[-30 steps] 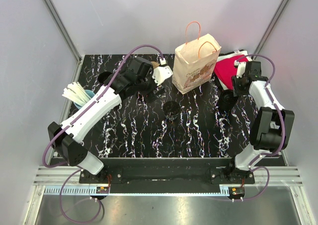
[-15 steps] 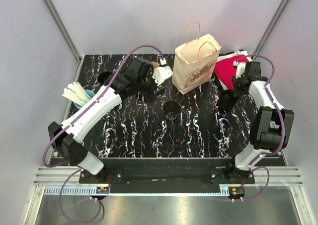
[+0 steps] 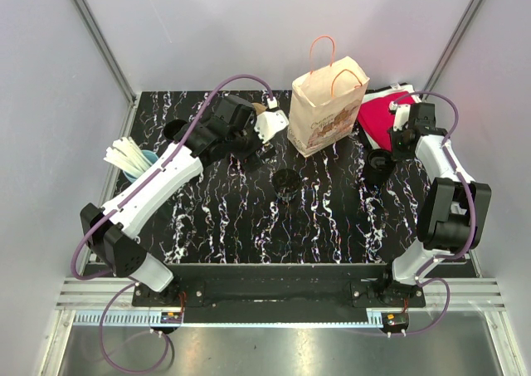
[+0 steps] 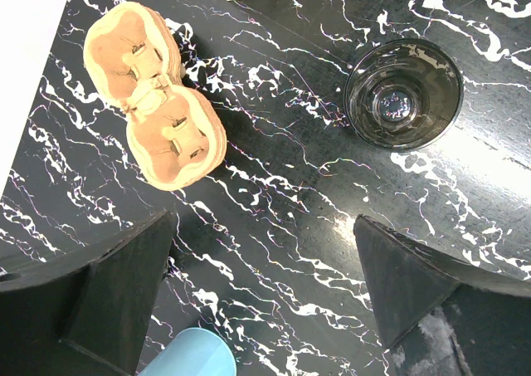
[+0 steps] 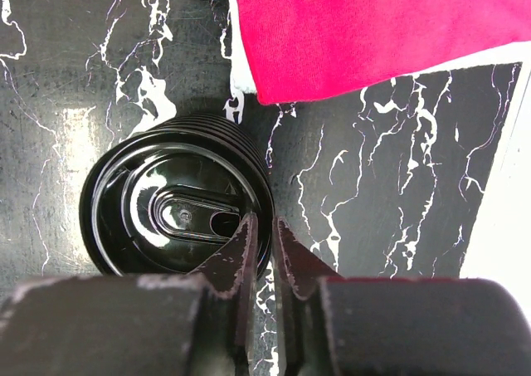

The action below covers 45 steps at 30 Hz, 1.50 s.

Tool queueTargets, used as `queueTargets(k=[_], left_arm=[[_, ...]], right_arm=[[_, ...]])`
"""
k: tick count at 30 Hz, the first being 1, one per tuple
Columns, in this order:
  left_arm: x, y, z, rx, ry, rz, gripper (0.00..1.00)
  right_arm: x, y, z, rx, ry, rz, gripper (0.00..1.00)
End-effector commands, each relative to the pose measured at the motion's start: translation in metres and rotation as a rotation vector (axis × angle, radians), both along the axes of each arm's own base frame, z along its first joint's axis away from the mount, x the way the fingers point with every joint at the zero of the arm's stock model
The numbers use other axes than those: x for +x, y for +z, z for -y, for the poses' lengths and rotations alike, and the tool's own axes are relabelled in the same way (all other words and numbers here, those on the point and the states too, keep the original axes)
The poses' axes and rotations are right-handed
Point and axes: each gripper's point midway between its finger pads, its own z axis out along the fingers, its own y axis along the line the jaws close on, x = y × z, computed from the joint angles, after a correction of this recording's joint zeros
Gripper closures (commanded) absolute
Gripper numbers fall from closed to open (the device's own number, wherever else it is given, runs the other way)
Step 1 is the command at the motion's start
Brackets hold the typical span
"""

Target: Pack the takeout coffee

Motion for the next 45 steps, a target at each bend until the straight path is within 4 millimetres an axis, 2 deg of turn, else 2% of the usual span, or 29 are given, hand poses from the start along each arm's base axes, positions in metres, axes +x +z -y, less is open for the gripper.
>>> queueTargets(k=[1, 7, 14, 19, 23, 24, 26, 28, 29, 33, 37, 38, 40, 43, 45], left_arm=[[0.005, 0.018, 0.008, -0.058, -0.008, 0.031, 0.01], [0.004, 0.016, 0.010, -0.060, -0.015, 0.025, 0.01], [0.005, 0.019, 0.012, -0.059, -0.034, 0.033, 0.01], [0.002, 0.021, 0.018, -0.055, -0.104, 0.047, 0.01], [0.002, 0.021, 0.026, -0.036, -0.193, 0.084, 0.01], [0.002, 0.022, 0.029, -0.023, -0.211, 0.104, 0.01], [0.010, 0.023, 0.032, 0.021, -0.235, 0.175, 0.01], [0.018, 0.022, 0.034, 0.092, -0.268, 0.248, 0.01], [0.017, 0.019, 0.037, 0.113, -0.296, 0.264, 0.01], [0.018, 0.019, 0.043, 0.232, -0.435, 0.366, 0.01], [0.017, 0.028, 0.054, 0.275, -0.545, 0.441, 0.01], [0.018, 0.043, 0.061, 0.267, -0.554, 0.474, 0.01], [0.017, 0.050, 0.070, 0.272, -0.623, 0.502, 0.01], [0.013, 0.073, 0.089, 0.242, -0.723, 0.583, 0.01], [0.003, 0.085, 0.103, 0.214, -0.820, 0.634, 0.01]], right_arm=[[0.005, 0.013, -0.003, 0.015, 0.006, 0.034, 0.89], [0.003, 0.037, -0.005, 0.013, 0.022, 0.067, 0.90], [-0.006, 0.084, -0.011, 0.009, 0.057, 0.131, 0.91], [-0.015, 0.121, -0.023, 0.033, 0.125, 0.190, 0.92], [-0.029, 0.148, -0.051, 0.125, 0.250, 0.206, 0.93], [-0.028, 0.162, -0.056, 0.141, 0.276, 0.230, 0.93], [-0.036, 0.180, -0.073, 0.201, 0.346, 0.250, 0.93], [-0.043, 0.186, -0.083, 0.246, 0.388, 0.236, 0.93], [-0.045, 0.197, -0.091, 0.272, 0.424, 0.254, 0.93], [-0.052, 0.205, -0.111, 0.335, 0.511, 0.236, 0.93], [-0.064, 0.198, -0.135, 0.365, 0.617, 0.174, 0.93], [-0.068, 0.198, -0.142, 0.385, 0.648, 0.167, 0.93], [-0.077, 0.198, -0.152, 0.418, 0.706, 0.146, 0.93], [-0.086, 0.194, -0.159, 0.454, 0.758, 0.111, 0.93], [-0.090, 0.190, -0.161, 0.474, 0.774, 0.090, 0.93]])
